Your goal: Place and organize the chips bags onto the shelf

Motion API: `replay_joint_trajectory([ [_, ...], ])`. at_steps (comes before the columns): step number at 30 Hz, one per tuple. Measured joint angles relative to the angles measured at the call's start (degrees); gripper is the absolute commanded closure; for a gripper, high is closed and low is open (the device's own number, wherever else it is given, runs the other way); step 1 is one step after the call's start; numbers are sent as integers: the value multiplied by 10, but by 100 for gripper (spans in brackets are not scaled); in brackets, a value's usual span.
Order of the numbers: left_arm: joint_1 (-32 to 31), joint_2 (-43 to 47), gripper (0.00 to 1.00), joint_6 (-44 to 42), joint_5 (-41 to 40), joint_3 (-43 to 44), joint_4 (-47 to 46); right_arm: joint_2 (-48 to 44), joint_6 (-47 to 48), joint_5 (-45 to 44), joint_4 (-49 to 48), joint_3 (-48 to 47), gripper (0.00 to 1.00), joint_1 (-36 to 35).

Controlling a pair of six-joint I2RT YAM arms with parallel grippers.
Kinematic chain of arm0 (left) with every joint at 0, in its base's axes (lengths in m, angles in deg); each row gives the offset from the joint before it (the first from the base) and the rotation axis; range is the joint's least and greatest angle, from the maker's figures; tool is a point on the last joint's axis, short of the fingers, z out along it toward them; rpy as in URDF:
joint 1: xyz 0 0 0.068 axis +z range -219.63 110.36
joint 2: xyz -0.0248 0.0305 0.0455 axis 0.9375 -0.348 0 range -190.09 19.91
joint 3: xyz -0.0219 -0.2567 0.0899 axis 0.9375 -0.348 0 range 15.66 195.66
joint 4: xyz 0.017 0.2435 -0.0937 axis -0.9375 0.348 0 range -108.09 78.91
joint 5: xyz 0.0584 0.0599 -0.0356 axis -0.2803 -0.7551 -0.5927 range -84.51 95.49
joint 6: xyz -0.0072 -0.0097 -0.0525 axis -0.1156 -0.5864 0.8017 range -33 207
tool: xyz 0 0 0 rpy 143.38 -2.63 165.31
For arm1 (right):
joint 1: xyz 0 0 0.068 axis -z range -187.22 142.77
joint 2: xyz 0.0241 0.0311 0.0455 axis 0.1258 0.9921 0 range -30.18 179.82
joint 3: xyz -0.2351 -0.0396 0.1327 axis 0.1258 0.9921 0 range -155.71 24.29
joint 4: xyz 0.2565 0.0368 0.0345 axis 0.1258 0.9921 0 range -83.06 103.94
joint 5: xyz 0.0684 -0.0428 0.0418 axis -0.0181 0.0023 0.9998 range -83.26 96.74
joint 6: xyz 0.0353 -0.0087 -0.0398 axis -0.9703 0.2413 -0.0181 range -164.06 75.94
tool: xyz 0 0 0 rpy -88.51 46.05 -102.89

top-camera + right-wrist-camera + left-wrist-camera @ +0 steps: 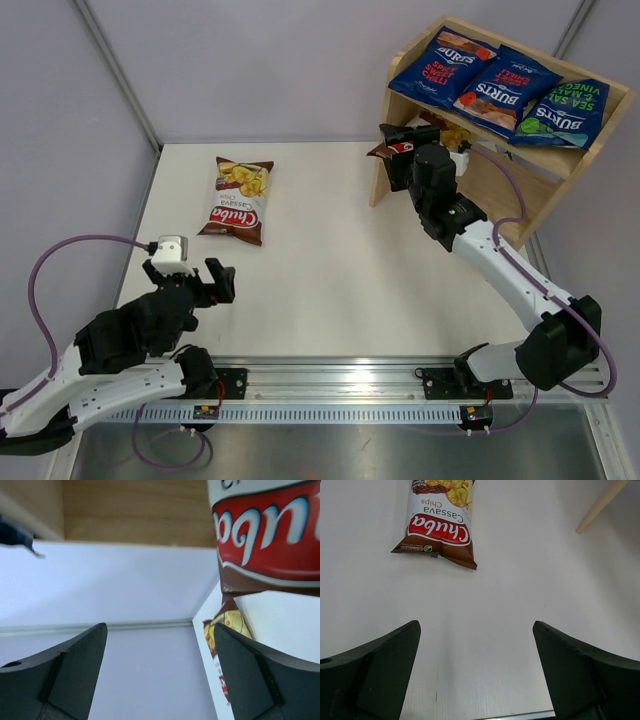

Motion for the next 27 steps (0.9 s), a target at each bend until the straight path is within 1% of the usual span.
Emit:
replay_joint_trajectory([
  [5, 5, -47, 1, 14, -9, 8, 9, -16, 106, 95, -18, 7, 3, 0],
  [8, 44, -101, 1, 13, 12, 13, -10, -36, 198, 165, 7, 4, 2, 0],
  [9, 73, -118, 1, 6, 39, 13, -25, -46, 229, 189, 21, 4, 1, 0],
  [10, 116, -134, 1, -3, 73, 13, -41, -58, 259, 209, 35, 4, 1, 0],
  [12, 234, -167, 1, -22, 167, 13, -81, -86, 315, 244, 70, 4, 1, 0],
  [13, 310, -185, 1, -32, 221, 14, -100, -109, 348, 265, 88, 7, 1, 0],
  [16, 494, -249, 1, -50, 362, 32, -143, -186, 421, 309, 132, 24, 1, 0],
  [18, 576, -303, 1, -57, 429, 54, -168, -243, 461, 341, 150, 39, 1, 0],
  [20, 621, -360, 1, -68, 477, 85, -193, -297, 491, 372, 160, 58, 1, 0],
  [22, 644, -435, 1, -89, 524, 134, -211, -340, 507, 401, 163, 81, 0, 0],
  [23, 650, -447, 1, -93, 530, 142, -217, -363, 512, 415, 167, 96, 0, 0],
  [27, 704, -572, 1, -107, 621, 210, -261, -449, 522, 478, 183, 158, 0, 0],
])
